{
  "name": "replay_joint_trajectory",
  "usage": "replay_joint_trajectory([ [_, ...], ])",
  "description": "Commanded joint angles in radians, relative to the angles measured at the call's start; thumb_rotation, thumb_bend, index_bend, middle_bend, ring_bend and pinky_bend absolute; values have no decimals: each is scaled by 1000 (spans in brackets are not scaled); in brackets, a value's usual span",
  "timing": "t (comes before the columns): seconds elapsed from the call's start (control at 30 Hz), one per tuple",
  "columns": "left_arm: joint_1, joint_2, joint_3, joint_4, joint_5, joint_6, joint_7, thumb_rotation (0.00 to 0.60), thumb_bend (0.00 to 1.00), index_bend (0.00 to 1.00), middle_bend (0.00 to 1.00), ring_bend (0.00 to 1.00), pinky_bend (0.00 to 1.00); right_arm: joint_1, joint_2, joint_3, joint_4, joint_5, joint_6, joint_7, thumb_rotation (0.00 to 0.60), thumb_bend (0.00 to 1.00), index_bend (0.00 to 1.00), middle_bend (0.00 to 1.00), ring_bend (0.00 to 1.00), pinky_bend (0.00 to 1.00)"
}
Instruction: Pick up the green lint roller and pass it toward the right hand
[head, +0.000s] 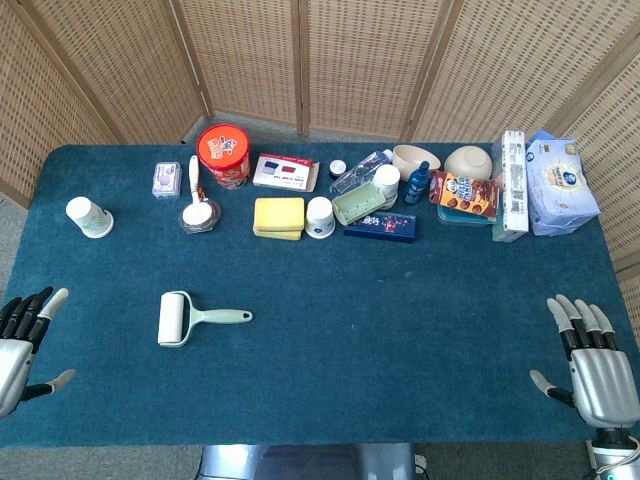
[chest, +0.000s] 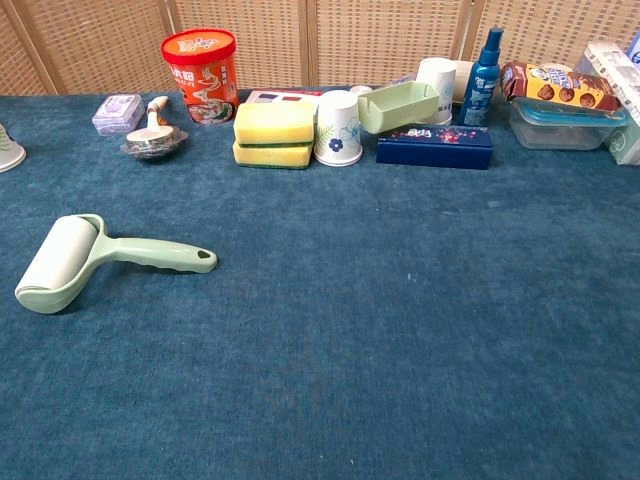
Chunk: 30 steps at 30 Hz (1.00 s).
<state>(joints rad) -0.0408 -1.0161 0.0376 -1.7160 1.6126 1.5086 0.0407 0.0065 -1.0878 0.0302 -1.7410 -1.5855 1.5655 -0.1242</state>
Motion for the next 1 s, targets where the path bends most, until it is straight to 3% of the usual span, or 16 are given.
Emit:
replay_joint_trajectory([
  [0.03,-4,-1,-1,3,-1,-6,2,600,0,0,0,0,0,0,0,0,0,1,-2,-1,600,0,0,0,0,0],
  [0.43,-106,-43,-41,53,-85,-182,-56,600,0,0,0,0,0,1,4,0,-7,6,-9,2,600,0,0,0,0,0],
  [0.57,-177,-81,-56,58,-129,-307,-67,600,0,0,0,0,0,3,6,0,-8,14,-18,4,600,0,0,0,0,0],
  [0.7,-243,-126,-67,57,-184,-425,-35,600,0,0,0,0,0,3,9,2,-9,20,-19,11,600,0,0,0,0,0],
  [1.0,-307,-192,-85,44,-260,-505,53,600,0,0,0,0,0,4,15,3,-9,25,-24,26,600,0,0,0,0,0],
])
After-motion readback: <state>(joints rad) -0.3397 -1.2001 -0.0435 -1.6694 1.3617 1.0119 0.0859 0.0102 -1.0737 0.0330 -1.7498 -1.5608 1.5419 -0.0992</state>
